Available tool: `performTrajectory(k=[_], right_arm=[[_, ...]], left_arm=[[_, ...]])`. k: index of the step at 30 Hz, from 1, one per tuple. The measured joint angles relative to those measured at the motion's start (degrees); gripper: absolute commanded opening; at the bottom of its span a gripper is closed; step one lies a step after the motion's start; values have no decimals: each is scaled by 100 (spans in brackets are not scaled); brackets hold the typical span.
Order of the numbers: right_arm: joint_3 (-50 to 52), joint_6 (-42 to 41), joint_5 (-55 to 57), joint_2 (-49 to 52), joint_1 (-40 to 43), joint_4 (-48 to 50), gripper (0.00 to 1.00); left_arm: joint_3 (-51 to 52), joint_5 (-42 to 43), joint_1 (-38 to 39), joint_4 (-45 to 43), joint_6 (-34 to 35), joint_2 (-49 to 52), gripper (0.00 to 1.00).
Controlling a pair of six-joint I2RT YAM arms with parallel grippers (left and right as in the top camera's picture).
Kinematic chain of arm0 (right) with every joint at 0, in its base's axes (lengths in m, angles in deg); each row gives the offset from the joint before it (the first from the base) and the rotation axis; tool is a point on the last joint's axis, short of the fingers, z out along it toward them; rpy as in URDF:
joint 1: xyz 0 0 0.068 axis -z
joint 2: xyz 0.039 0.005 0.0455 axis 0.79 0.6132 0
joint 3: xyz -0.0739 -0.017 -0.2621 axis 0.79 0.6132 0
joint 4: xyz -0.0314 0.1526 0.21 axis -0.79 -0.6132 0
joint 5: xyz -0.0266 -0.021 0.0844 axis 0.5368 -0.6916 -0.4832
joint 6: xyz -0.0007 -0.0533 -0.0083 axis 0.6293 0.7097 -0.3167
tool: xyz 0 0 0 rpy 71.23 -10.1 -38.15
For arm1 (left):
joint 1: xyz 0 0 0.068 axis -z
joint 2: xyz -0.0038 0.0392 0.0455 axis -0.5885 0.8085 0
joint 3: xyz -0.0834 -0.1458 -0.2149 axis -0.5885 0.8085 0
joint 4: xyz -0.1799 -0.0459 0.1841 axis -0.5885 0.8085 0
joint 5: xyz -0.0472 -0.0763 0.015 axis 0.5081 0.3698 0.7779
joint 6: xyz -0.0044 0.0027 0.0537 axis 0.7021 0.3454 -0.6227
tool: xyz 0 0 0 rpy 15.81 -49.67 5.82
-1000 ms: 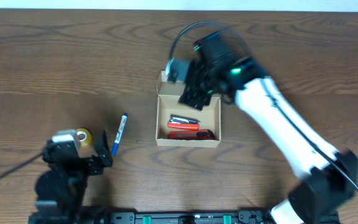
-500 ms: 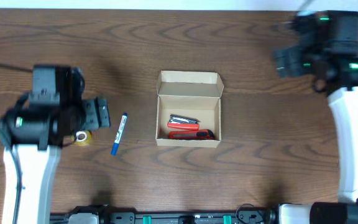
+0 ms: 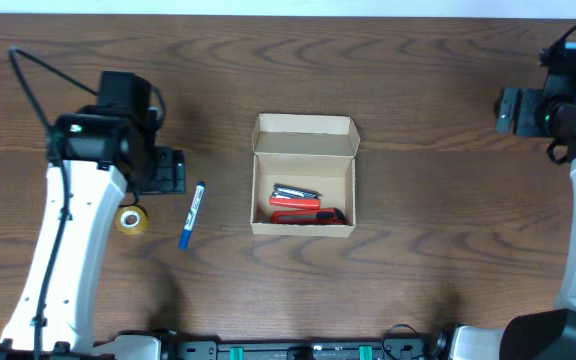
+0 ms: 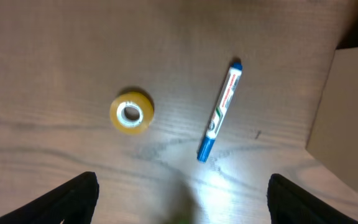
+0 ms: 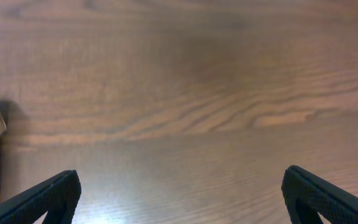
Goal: Pack container
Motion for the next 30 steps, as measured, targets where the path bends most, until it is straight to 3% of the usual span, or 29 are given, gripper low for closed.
performTrajectory(k=[7,16,30], right_arm=[[691,-107,-48,0,0,256,99],[833,-122,-50,0,0,293,99],[833,-125,-52,0,0,251,99]], left_arm=[[1021,-188,586,-916,9,0,89],[2341,-184,656,-2074,59,11,98],[2988,105,656,-3104,63,789,95]])
